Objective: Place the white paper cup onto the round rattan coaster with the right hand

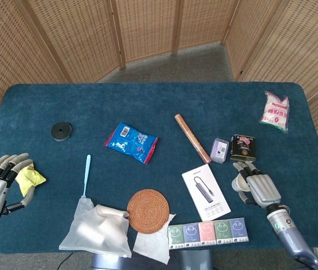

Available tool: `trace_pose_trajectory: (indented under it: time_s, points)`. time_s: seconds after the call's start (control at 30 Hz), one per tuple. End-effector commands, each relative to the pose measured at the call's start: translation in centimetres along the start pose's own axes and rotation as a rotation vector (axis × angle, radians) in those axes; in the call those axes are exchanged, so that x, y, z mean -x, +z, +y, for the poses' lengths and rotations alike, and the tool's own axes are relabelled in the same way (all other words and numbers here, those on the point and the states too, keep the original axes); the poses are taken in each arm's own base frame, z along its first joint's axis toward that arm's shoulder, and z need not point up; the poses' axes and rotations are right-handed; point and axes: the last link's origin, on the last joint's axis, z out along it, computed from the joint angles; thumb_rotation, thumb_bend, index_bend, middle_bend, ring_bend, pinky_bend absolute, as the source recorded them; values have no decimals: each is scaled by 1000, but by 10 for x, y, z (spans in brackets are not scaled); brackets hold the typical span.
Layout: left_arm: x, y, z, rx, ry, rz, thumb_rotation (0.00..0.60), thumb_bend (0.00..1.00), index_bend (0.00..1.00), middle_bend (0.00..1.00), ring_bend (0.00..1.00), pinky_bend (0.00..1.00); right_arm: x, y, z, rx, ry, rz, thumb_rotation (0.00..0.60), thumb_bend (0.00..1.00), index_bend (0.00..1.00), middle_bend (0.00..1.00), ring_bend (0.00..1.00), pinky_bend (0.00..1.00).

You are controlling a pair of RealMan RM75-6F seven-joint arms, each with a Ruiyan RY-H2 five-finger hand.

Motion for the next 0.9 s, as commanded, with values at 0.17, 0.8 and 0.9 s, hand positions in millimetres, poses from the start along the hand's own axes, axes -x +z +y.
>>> trace_pose_trajectory:
  time_s: [0.17,0.8,0.9]
  points:
    - [1,0,-1,-5,2,-10,246,481,174,149,136,101,4,7,4,10,-8,-40,600,453,254,259,313,595]
    - [-6,2,-2,0,-4,16,246,480,174,147,131,104,-25,5,-16,-106,11,7,600,468,313,300,384,644]
    - [-7,2,-1,3,-13,23,247,480,173,147,131,109,-40,6,-27,-160,21,35,600,469,313,300,384,644]
